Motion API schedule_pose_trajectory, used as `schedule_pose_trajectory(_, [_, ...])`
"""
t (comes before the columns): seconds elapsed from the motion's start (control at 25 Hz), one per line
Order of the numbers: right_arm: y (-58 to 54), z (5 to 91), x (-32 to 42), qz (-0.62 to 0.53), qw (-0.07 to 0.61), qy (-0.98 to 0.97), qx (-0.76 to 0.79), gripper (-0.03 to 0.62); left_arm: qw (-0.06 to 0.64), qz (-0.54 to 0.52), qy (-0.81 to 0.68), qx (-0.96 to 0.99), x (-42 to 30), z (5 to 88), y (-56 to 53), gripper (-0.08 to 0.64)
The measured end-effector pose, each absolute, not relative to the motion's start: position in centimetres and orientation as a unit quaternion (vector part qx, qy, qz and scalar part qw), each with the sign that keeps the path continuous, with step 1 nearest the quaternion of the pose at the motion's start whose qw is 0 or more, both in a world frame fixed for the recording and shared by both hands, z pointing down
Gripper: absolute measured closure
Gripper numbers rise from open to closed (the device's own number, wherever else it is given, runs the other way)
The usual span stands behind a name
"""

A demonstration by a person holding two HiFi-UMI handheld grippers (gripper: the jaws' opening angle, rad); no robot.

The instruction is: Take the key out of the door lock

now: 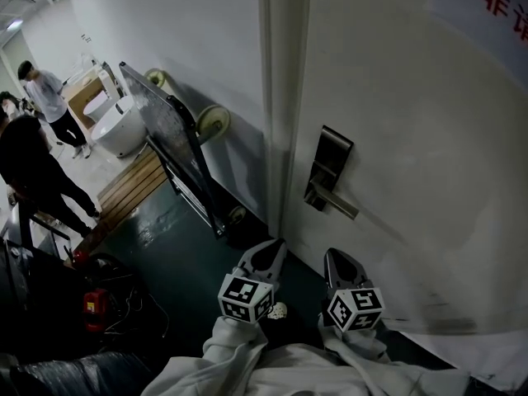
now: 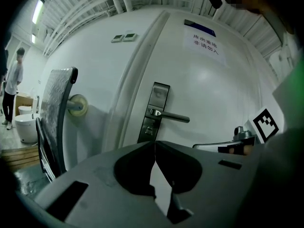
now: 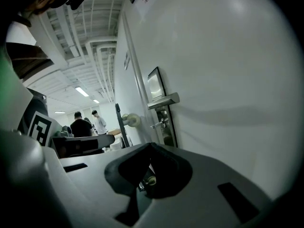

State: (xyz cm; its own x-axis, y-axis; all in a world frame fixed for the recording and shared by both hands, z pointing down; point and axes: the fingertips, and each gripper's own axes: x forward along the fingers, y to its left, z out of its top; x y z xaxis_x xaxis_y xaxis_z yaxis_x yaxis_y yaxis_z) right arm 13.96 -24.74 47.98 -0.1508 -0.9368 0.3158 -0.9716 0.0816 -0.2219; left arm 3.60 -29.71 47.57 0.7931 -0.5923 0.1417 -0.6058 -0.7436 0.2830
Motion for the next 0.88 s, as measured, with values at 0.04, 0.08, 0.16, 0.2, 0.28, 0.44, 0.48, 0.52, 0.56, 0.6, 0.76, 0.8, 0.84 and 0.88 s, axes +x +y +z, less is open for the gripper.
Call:
schedule_pose_trajectory(0.04, [-24.9,48.0,13.9,0.191,0.047,-0.732,0.652,0.541,0.161,0.021,-0.317,0.934,3.7,47.7,-30.0,0.545])
schedule_pose_trajectory(0.08, [-25.1,48.1,14.0,0.191,0.048,-0.73,0.655,0.541,0.162,0.021,-0.313,0.936,3.8,47.7,-30.3,0.546])
schedule_pose_trajectory(0.16, [-25.4,48.1,14.1,0.191,0.049,-0.725,0.66,0.541,0.163,0.02,-0.306,0.938,4.1,47.7,-30.7,0.546])
schedule_pose_trajectory(0.2, [-25.5,48.1,14.2,0.191,0.05,-0.723,0.662,0.54,0.164,0.02,-0.303,0.938,4.2,47.7,-30.9,0.545])
schedule_pose_trajectory(0.28, [-25.8,48.1,14.4,0.191,0.053,-0.72,0.665,0.54,0.167,0.018,-0.3,0.939,4.3,47.8,-31.1,0.546])
schedule_pose_trajectory(0.44, [-26.1,47.9,14.3,0.188,0.058,-0.719,0.667,0.54,0.177,0.013,-0.298,0.938,4.2,47.8,-31.4,0.545])
schedule_pose_trajectory(0.48, [-26.0,47.9,14.2,0.189,0.058,-0.718,0.667,0.54,0.18,0.013,-0.297,0.938,4.2,47.9,-31.3,0.545])
schedule_pose_trajectory(0.52, [-25.9,48.0,14.2,0.19,0.059,-0.717,0.668,0.54,0.182,0.013,-0.295,0.938,4.3,48.1,-31.3,0.545])
schedule_pose_trajectory(0.56, [-25.8,48.2,14.2,0.192,0.059,-0.715,0.669,0.54,0.184,0.015,-0.294,0.938,4.3,48.3,-31.2,0.545])
schedule_pose_trajectory(0.6, [-25.7,48.4,14.3,0.194,0.06,-0.713,0.671,0.54,0.185,0.018,-0.292,0.938,4.4,48.6,-31.1,0.545])
schedule_pose_trajectory(0.76, [-25.0,49.0,14.4,0.202,0.065,-0.705,0.677,0.541,0.2,0.027,-0.281,0.938,4.7,49.5,-30.5,0.545])
schedule_pose_trajectory(0.8, [-24.8,49.0,14.5,0.203,0.065,-0.703,0.679,0.54,0.203,0.028,-0.278,0.939,4.8,49.5,-30.4,0.545])
schedule_pose_trajectory(0.84, [-24.7,49.0,14.6,0.204,0.066,-0.7,0.681,0.54,0.205,0.028,-0.274,0.939,5.0,49.5,-30.4,0.545])
schedule_pose_trajectory(0.88, [-24.7,49.0,14.7,0.204,0.065,-0.697,0.684,0.54,0.206,0.028,-0.27,0.94,5.1,49.5,-30.4,0.545])
